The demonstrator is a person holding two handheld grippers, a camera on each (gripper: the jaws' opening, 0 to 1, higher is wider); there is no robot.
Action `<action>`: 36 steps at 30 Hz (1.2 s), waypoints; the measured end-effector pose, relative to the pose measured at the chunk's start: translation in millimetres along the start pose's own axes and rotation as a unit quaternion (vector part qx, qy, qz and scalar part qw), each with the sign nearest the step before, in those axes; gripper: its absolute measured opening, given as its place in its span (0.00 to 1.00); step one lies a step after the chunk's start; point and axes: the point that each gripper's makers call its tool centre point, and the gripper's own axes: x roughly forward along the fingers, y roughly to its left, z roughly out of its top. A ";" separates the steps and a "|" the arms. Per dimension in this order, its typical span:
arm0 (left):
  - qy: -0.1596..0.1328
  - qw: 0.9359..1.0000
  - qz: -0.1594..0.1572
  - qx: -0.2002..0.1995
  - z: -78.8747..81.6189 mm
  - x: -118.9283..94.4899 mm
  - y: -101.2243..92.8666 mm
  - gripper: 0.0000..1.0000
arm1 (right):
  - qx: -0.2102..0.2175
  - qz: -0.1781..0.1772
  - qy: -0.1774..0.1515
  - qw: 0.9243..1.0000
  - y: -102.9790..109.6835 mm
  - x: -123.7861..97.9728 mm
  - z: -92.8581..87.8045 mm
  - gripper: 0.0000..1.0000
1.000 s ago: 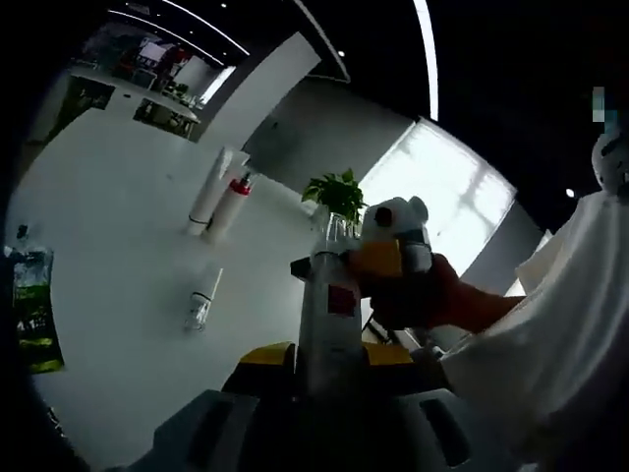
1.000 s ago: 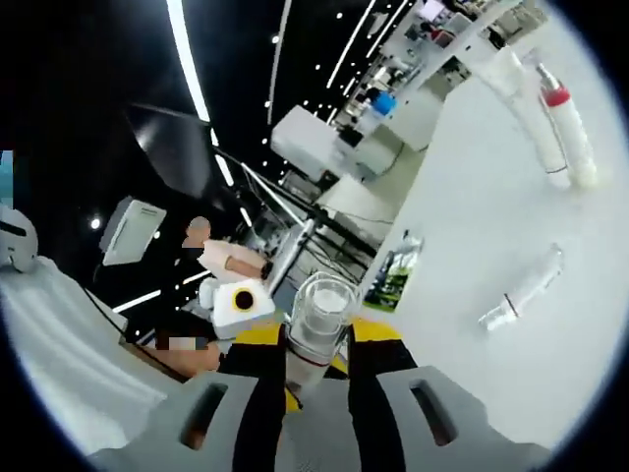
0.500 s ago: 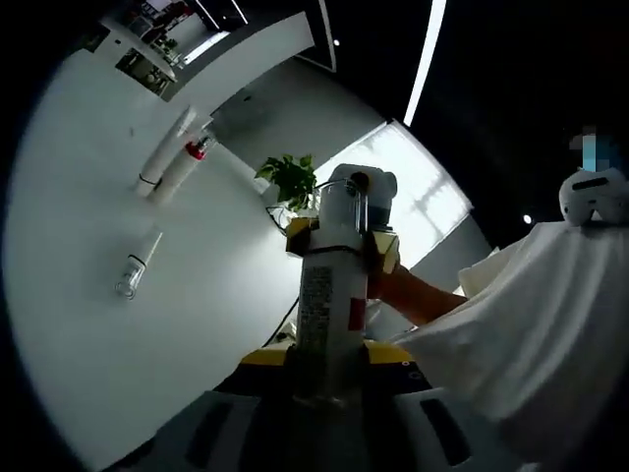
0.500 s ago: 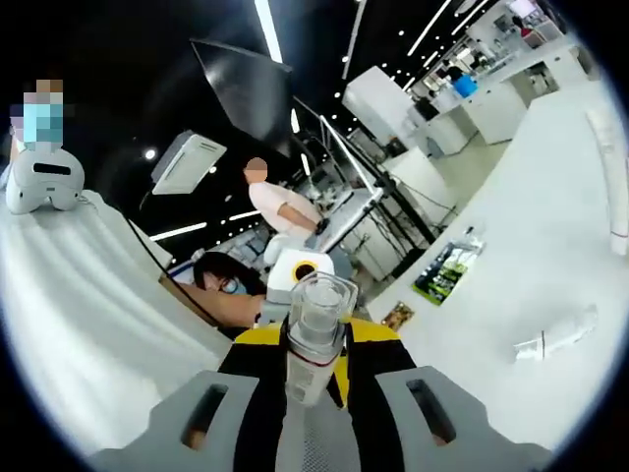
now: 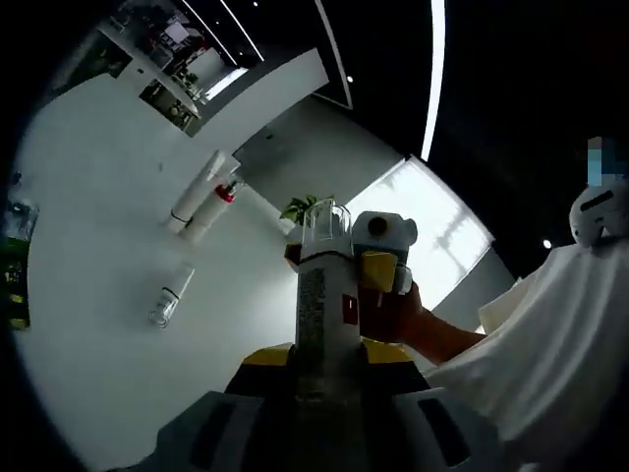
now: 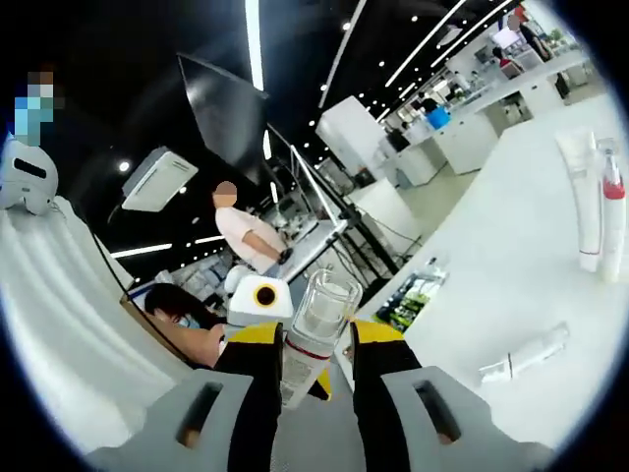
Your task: Arrange the skincare products in the storage area until every visible bottle or jar stands upright without overlapping.
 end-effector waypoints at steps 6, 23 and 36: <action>-0.021 0.998 0.048 0.018 12.1 -1.1 12.7 0.24 | 0.019 -0.018 -0.003 1.000 -3.8 2.7 0.9 0.31; 0.048 0.940 0.245 0.232 19.0 -0.2 43.0 0.24 | 0.136 -0.087 -0.022 0.987 -27.2 9.3 -13.1 0.30; 0.053 0.932 0.240 0.267 16.2 -1.1 43.3 0.25 | 0.154 -0.080 -0.043 0.984 -26.1 2.3 -12.7 0.20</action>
